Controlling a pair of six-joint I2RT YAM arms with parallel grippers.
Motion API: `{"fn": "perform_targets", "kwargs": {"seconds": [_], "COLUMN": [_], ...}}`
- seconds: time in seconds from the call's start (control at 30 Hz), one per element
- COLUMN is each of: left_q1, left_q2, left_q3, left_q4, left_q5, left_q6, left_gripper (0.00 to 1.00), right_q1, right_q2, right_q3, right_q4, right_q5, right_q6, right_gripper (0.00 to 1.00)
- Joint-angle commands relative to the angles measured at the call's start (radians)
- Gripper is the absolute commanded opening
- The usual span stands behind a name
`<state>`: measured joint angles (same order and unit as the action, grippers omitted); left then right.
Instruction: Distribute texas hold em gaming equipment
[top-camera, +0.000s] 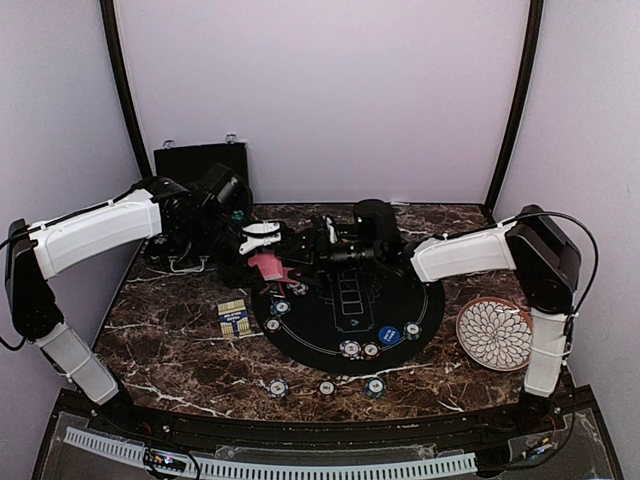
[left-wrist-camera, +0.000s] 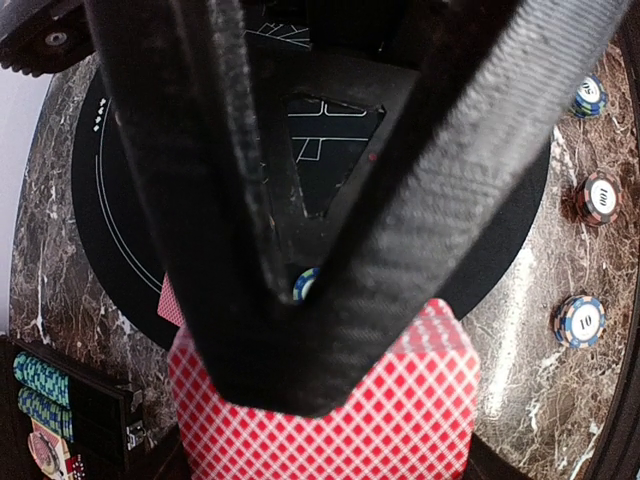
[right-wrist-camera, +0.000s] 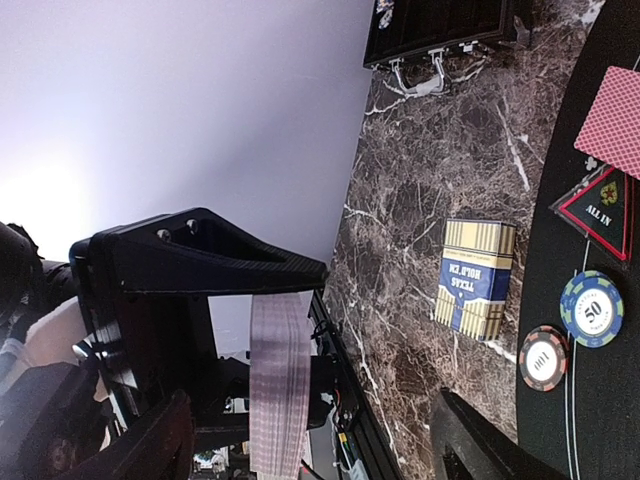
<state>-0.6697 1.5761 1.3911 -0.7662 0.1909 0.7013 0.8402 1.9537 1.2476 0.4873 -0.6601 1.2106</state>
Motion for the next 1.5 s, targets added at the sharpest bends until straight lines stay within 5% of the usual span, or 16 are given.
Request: {"fn": "perform_targets", "kwargs": {"seconds": [0.0,1.0,1.47], "left_q1": [0.007,0.005,0.006], "left_q2": [-0.010,-0.003,-0.010], "left_q3": [0.034,0.036,0.023], "left_q4": [-0.016,-0.025,-0.020], "left_q5": [0.021,0.026,0.011], "left_q6": [-0.009,-0.008,0.003], "left_gripper": [0.00,0.00,0.00], "right_q1": [0.015,0.049,0.002], "right_q2": [0.024,0.228,0.125], "right_q3": [0.032,0.269,0.125], "right_q4": [0.055,-0.055,-0.099], "right_q5": [-0.020,-0.086,-0.087], "right_q6": [0.009,0.006,-0.055], "right_gripper": [0.82,0.81,0.72]}}
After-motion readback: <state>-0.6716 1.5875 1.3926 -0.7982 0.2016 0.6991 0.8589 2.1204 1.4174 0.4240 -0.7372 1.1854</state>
